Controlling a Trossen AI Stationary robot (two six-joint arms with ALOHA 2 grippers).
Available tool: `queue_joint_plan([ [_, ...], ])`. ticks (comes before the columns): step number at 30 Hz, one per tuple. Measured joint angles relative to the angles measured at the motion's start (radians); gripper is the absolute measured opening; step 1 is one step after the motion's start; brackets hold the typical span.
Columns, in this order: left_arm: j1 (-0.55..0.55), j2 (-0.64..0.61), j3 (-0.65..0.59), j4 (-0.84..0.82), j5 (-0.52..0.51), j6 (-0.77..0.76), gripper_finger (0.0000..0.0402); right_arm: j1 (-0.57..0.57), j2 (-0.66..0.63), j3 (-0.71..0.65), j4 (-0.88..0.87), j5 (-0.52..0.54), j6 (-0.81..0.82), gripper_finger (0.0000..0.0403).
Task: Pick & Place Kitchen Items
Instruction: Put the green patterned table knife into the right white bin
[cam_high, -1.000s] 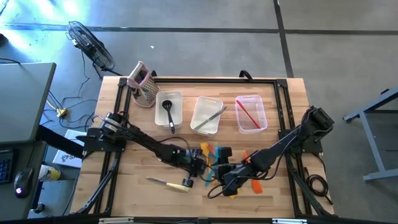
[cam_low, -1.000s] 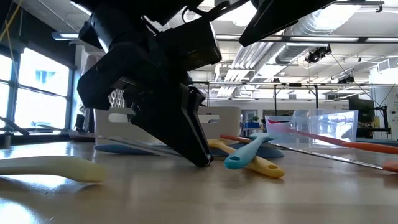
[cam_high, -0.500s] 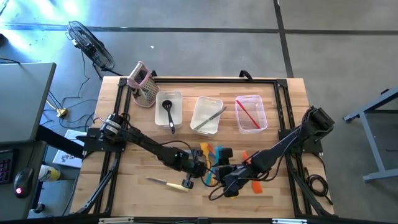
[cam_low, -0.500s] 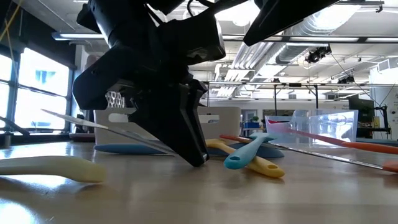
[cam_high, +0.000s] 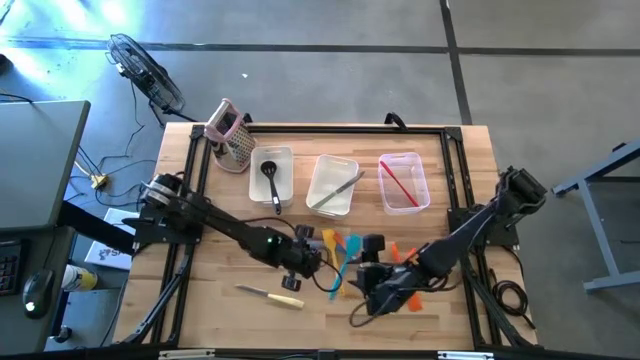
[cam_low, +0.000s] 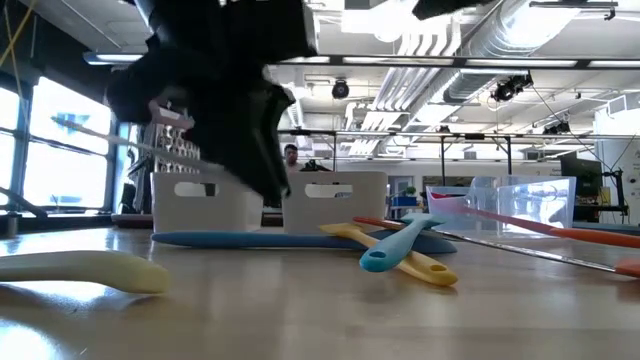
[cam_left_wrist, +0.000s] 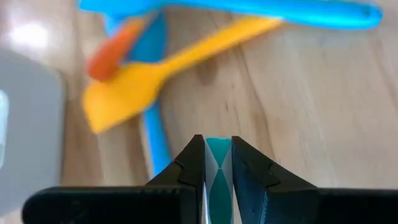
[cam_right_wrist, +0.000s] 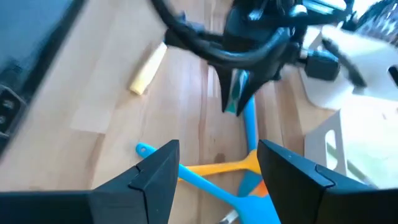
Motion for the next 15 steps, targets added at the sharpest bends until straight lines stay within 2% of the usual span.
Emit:
queue_joint_plan([
  [3,0.000,-0.036,0.003,-0.013,-0.025,0.012,0.0048,0.031,-0.029,0.000,-0.009,0.036,-0.001,0.0211],
  [6,-0.002,-0.061,0.058,-0.047,-0.068,0.035,0.0048,0.063,-0.054,0.000,-0.036,0.088,0.017,0.0211],
  [15,0.000,-0.062,0.324,-0.081,-0.130,0.254,0.0048,0.162,-0.100,0.000,-0.121,0.233,0.117,0.0211],
])
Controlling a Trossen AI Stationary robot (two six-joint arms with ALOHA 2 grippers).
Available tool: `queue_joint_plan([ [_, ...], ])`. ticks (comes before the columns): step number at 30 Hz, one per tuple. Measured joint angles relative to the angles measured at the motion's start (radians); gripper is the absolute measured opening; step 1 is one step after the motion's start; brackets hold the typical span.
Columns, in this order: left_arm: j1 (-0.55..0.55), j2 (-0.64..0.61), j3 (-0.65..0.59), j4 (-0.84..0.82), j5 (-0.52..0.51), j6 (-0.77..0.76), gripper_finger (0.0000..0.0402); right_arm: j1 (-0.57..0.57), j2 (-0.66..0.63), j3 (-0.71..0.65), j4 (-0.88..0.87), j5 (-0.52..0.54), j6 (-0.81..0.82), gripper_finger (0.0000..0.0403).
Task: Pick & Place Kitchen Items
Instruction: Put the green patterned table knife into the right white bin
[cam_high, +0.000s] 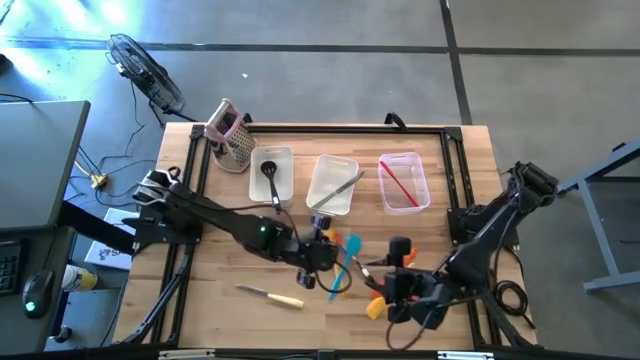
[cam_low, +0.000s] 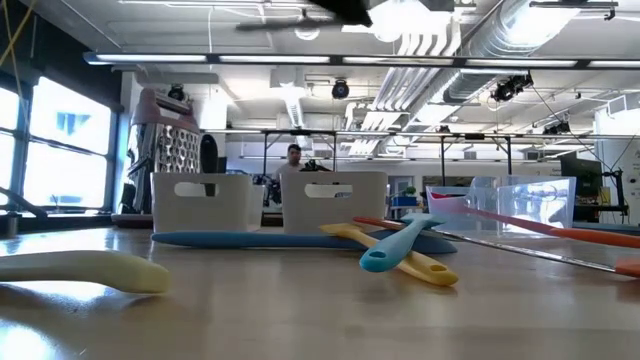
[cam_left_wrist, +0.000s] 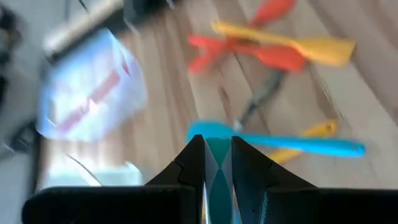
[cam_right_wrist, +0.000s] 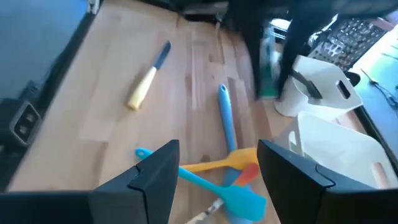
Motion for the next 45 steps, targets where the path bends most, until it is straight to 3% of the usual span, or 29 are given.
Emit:
queue_joint_plan([
  [7,0.009,-0.011,0.162,0.096,0.002,0.200,0.0048,0.076,0.000,0.000,-0.011,0.082,0.020,0.0211],
  [12,0.084,-0.011,0.224,0.231,0.001,0.237,0.0048,0.137,0.001,0.000,-0.045,0.131,0.065,0.0211],
  [16,0.185,-0.012,0.237,0.404,0.029,0.183,0.0048,0.189,0.001,0.000,-0.089,0.174,0.131,0.0211],
  [22,0.325,-0.011,0.233,0.540,0.042,-0.028,0.0048,0.268,0.002,0.000,-0.177,0.235,0.248,0.0211],
  [28,0.389,-0.011,0.123,0.694,0.039,-0.084,0.0048,0.331,0.002,0.000,-0.288,0.293,0.371,0.0211],
  [34,0.439,-0.011,-0.064,1.018,0.038,-0.123,0.0048,0.366,0.002,0.000,-0.376,0.303,0.476,0.0211],
  [45,0.498,-0.011,-0.378,1.390,-0.014,-0.262,0.0048,0.375,0.002,0.000,-0.507,0.304,0.504,0.0211],
])
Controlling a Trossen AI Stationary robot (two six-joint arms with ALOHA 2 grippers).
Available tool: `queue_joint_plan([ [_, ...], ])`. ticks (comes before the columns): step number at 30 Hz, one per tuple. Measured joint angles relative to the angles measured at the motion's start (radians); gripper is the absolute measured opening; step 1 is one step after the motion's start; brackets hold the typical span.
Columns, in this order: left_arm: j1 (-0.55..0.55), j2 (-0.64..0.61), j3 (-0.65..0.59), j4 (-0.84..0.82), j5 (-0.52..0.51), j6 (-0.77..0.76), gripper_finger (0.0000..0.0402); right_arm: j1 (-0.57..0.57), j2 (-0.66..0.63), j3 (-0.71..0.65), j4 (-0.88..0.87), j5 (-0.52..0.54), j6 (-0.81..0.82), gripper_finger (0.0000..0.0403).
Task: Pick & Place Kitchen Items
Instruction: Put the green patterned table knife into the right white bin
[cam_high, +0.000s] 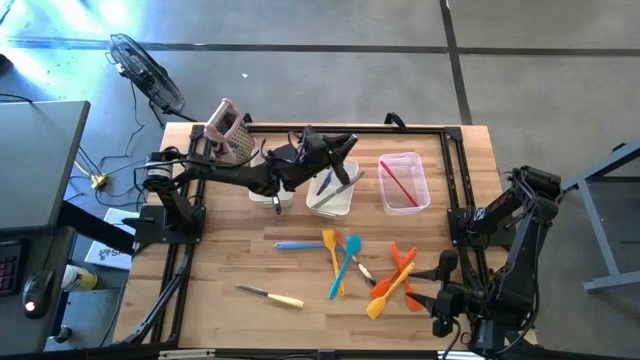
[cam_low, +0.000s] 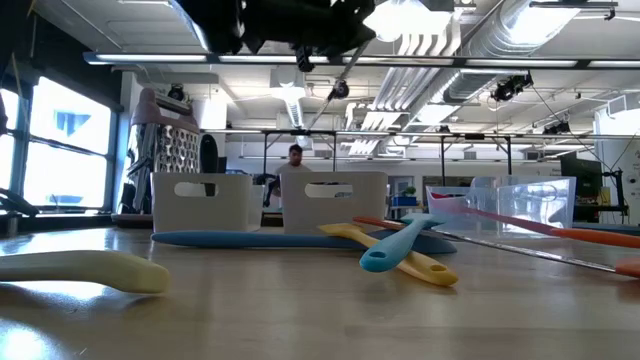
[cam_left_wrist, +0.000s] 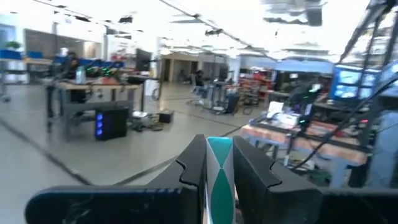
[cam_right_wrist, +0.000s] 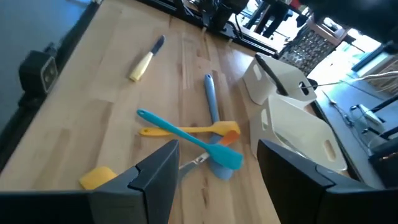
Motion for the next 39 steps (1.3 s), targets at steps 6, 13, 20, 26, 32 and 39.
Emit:
queue_joint_plan([
  [6,0.000,0.000,-0.076,0.091,-0.041,-0.004,0.0048,0.000,0.000,0.000,-0.064,0.007,0.008,0.0211],
  [13,0.000,0.053,-0.078,0.186,-0.064,-0.010,0.0048,0.000,0.000,0.000,-0.115,0.007,0.007,0.0211],
  [20,0.029,0.115,-0.082,0.176,-0.047,-0.046,0.0048,0.000,0.000,0.000,-0.142,-0.008,0.006,0.0211],
  [26,0.052,0.135,-0.082,0.139,-0.050,-0.080,0.0048,0.000,0.000,0.000,-0.160,-0.042,0.008,0.0211],
  [32,0.052,0.135,-0.081,0.083,-0.056,-0.079,0.0048,0.000,0.000,-0.015,-0.192,-0.053,0.056,0.0211],
  [39,0.051,0.135,-0.081,0.004,-0.067,-0.087,0.0048,0.000,0.000,-0.081,-0.192,-0.005,0.146,0.0211],
])
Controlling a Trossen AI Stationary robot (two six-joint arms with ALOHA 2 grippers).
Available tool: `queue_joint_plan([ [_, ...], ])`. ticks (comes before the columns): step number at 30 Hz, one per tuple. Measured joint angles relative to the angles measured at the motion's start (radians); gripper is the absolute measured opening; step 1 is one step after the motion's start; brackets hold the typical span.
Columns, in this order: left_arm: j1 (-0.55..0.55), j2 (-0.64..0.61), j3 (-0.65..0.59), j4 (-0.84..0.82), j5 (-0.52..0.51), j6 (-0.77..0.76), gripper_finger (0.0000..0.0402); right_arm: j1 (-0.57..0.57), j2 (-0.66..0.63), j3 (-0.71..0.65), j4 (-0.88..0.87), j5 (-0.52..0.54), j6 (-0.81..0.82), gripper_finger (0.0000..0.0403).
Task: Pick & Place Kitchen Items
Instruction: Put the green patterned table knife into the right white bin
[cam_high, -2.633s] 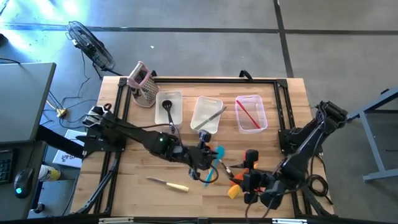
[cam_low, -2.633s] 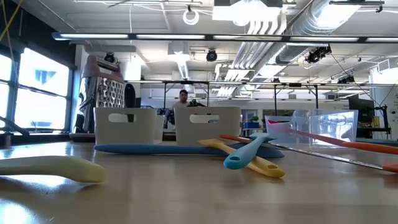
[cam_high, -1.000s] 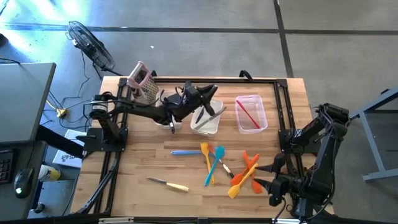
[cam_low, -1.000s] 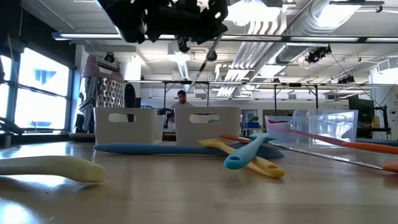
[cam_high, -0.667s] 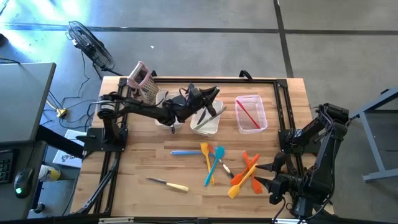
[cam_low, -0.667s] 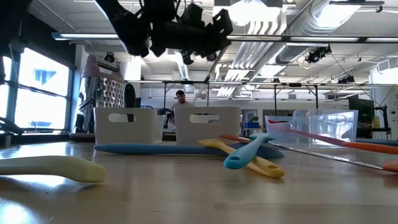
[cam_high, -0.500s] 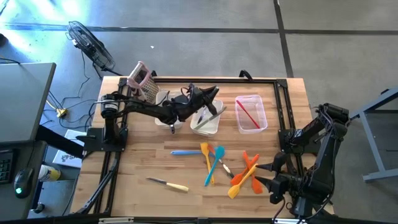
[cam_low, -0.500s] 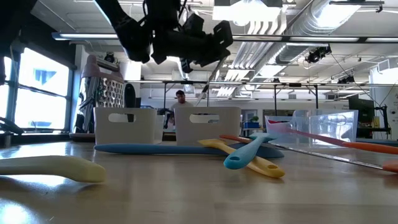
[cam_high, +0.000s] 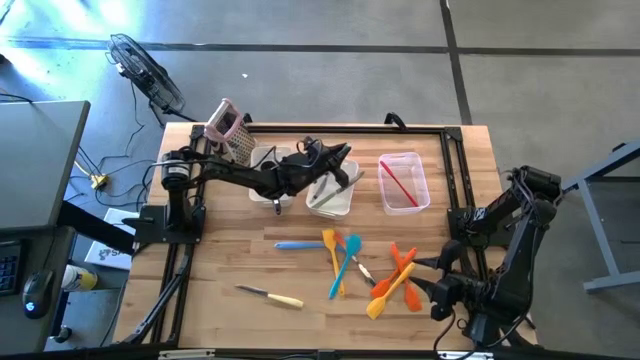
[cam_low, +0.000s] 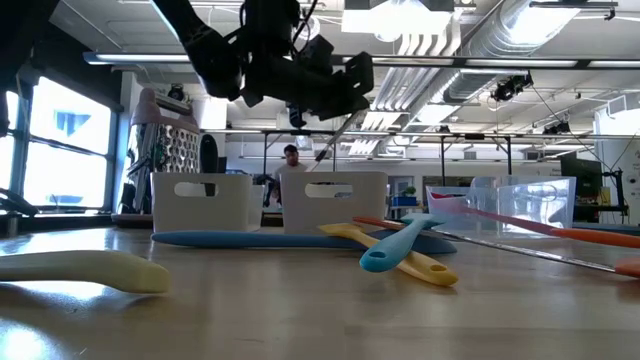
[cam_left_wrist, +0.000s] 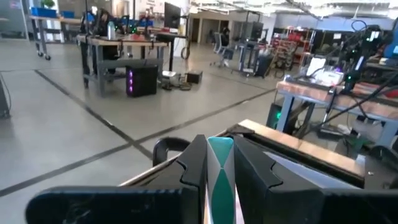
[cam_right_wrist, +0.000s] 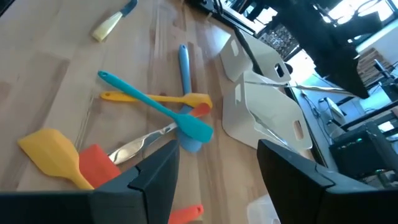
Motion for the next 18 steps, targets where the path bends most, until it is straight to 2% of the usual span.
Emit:
queue_joint_plan([
  [18,0.000,0.024,0.001,-0.061,0.029,-0.020,0.0048,0.000,-0.006,0.000,0.000,0.017,-0.014,0.0211],
])
